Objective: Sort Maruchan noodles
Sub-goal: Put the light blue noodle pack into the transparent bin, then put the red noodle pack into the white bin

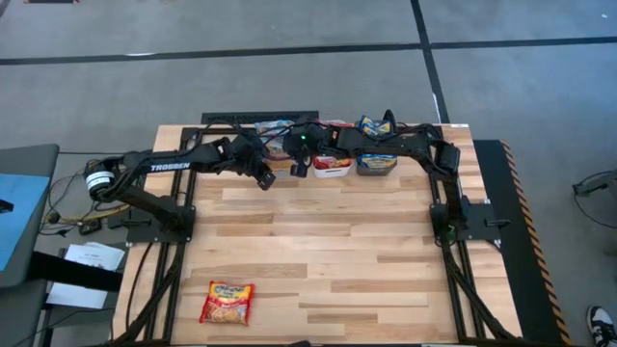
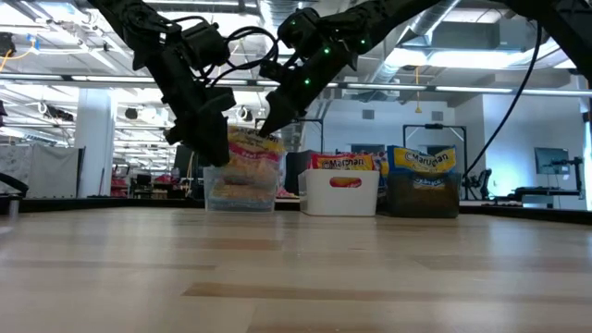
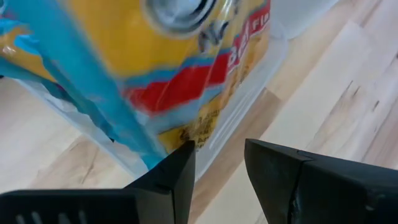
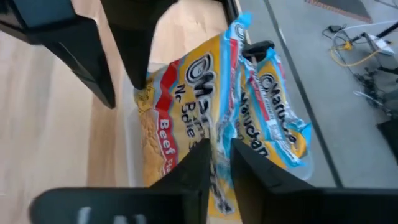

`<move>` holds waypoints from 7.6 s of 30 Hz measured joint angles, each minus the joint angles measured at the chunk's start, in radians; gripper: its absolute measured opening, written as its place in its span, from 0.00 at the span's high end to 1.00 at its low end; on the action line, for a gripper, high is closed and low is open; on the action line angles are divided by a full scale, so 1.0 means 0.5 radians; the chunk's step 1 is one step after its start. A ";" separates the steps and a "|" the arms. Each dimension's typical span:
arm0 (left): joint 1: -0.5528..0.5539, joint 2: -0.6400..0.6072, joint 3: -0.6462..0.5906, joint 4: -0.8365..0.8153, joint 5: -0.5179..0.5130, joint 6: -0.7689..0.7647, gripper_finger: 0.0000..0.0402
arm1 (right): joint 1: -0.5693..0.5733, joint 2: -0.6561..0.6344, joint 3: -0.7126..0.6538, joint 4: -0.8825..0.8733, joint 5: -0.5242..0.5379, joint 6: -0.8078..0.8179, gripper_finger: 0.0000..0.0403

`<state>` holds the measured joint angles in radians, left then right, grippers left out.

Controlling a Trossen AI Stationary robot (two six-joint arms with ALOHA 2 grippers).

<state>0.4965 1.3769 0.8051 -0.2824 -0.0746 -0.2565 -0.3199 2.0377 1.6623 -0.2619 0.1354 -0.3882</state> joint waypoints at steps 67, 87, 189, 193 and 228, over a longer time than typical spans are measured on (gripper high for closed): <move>0.095 -0.138 -0.001 0.082 -0.124 -0.133 0.68 | -0.042 0.092 0.002 0.052 -0.227 0.673 0.66; 0.095 -0.162 -0.002 0.064 -0.121 -0.101 0.68 | -0.089 0.156 -0.002 -0.120 -0.291 0.940 0.66; -2.392 -0.290 -0.002 -0.388 0.176 -1.367 0.58 | 1.359 -0.006 0.394 -1.142 -0.373 2.072 0.58; -2.476 -0.162 -0.002 -0.294 0.171 -1.386 0.58 | 1.359 -0.006 0.394 -1.142 -0.373 2.071 0.57; -2.644 0.477 0.014 -0.209 -0.186 -1.520 0.67 | 1.342 -0.007 0.394 -1.135 -0.373 2.148 0.57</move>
<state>-0.8255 1.6154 0.8120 -0.3870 -0.1676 -1.0164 0.3511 2.0342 1.8595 -0.8291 -0.0509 0.6856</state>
